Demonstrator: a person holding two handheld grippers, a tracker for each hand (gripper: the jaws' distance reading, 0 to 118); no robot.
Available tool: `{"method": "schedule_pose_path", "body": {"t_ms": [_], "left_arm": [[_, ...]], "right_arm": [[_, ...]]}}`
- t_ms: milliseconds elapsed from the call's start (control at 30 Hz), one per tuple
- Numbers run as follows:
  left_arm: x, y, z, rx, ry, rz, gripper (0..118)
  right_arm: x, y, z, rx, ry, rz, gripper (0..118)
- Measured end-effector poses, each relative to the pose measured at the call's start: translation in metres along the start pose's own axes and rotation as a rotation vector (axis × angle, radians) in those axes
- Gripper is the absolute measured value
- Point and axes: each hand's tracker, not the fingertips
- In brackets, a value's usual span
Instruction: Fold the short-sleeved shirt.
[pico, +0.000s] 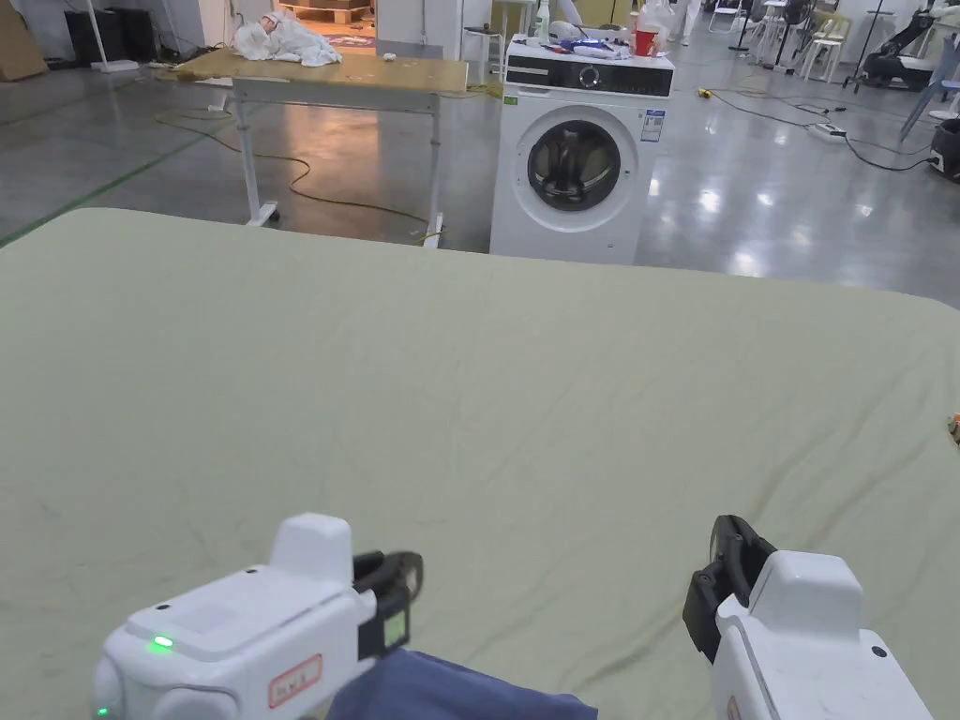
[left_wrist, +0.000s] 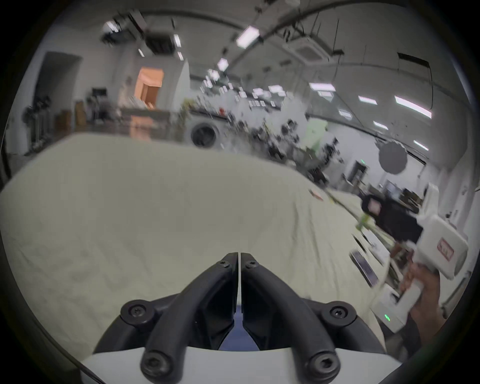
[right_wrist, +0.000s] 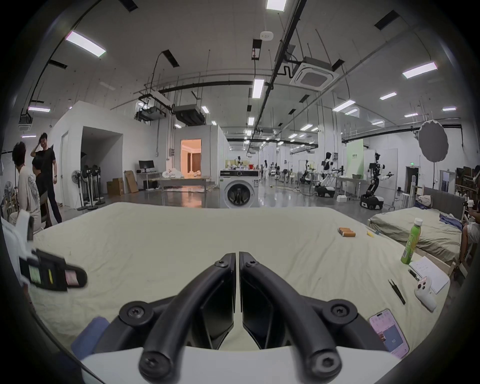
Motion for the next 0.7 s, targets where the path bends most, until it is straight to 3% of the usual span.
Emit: {"method": "schedule_pose_path", "body": {"t_ms": [200, 433, 700], "left_arm": [[0.005, 0.014, 0.025, 0.241, 0.232, -0.153, 4], [0.004, 0.011, 0.041, 0.302, 0.276, -0.202, 4], [-0.012, -0.015, 0.05, 0.217, 0.272, -0.188, 4]], "right_arm": [[-0.012, 0.014, 0.0, 0.077, -0.014, -0.015, 1], [-0.017, 0.016, 0.009, 0.081, 0.008, 0.01, 1], [-0.067, -0.061, 0.034, -0.244, 0.225, 0.054, 1]]}}
